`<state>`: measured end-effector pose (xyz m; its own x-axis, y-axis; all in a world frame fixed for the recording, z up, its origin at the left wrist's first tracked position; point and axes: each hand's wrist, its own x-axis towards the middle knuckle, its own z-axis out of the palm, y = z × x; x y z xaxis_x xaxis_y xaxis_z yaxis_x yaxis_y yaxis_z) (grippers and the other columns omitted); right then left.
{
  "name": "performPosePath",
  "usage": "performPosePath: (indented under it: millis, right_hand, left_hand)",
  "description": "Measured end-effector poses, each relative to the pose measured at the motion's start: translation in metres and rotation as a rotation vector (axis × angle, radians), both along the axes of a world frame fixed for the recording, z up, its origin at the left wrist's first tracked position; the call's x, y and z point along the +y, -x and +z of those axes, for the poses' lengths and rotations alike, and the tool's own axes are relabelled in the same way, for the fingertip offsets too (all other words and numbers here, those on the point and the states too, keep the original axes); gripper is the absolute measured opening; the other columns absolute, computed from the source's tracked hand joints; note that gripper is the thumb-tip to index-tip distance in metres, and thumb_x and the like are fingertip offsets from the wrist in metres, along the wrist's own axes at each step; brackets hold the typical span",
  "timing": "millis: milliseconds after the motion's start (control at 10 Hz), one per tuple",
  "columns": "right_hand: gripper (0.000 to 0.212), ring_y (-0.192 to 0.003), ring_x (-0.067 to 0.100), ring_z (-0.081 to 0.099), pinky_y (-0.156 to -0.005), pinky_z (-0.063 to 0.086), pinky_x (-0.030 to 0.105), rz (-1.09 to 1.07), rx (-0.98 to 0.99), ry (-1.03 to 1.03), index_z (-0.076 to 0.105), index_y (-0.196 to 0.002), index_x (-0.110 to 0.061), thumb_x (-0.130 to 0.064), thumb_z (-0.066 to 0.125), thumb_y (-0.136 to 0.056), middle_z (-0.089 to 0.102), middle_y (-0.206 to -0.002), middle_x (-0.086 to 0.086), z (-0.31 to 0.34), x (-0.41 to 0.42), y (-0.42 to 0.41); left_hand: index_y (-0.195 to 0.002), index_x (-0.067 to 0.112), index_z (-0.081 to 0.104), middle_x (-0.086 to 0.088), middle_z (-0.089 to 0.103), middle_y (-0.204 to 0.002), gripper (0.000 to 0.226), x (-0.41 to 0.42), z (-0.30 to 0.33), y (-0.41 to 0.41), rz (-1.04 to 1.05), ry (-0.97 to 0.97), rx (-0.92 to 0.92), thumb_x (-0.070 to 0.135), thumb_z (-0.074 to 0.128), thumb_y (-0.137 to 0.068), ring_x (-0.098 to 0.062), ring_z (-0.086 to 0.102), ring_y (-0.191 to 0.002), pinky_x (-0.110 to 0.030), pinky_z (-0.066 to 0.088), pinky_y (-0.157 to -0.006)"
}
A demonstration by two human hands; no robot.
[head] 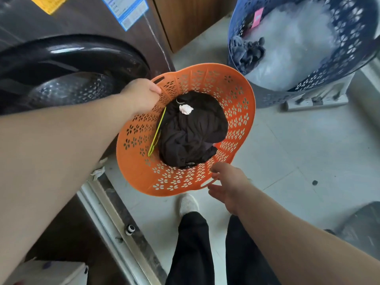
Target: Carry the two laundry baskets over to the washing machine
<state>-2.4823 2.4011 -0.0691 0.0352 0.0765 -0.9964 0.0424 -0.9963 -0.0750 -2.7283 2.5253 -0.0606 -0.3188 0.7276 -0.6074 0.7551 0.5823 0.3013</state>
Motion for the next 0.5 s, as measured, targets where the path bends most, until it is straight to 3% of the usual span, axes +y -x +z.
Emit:
performPosePath:
  millis: [100,300,500]
  right_hand:
    - [0.011,-0.105,0.027,0.07,-0.104,0.055,0.048,0.024,0.039,-0.015,0.06,-0.098,-0.018,-0.027,0.058,-0.101,0.071,-0.107,0.007,-0.004,0.009,-0.002]
    - [0.015,-0.11,0.03,0.068,-0.106,0.052,0.052,0.075,-0.01,0.012,0.057,-0.106,-0.017,-0.032,0.059,-0.101,0.07,-0.11,0.007,-0.011,0.017,-0.011]
    - [0.032,-0.113,0.031,0.066,-0.103,0.051,0.053,0.054,-0.1,-0.027,0.059,-0.124,-0.017,-0.039,0.059,-0.102,0.068,-0.11,0.003,-0.027,0.023,-0.027]
  left_hand:
    - [-0.137,0.029,0.063,-0.007,0.056,-0.146,0.041,0.001,0.001,0.001,0.02,0.027,0.009,0.025,0.056,-0.097,-0.033,0.058,-0.125,-0.05,0.048,-0.108]
    - [-0.141,0.024,0.055,-0.008,0.035,-0.153,0.052,-0.008,-0.016,-0.025,0.003,-0.081,0.224,0.034,0.06,-0.089,-0.038,0.034,-0.14,-0.046,0.034,-0.118]
    - [-0.136,0.023,0.058,-0.01,0.039,-0.149,0.044,-0.018,-0.032,-0.051,-0.044,-0.049,0.134,0.033,0.058,-0.093,-0.036,0.035,-0.14,-0.042,0.03,-0.117]
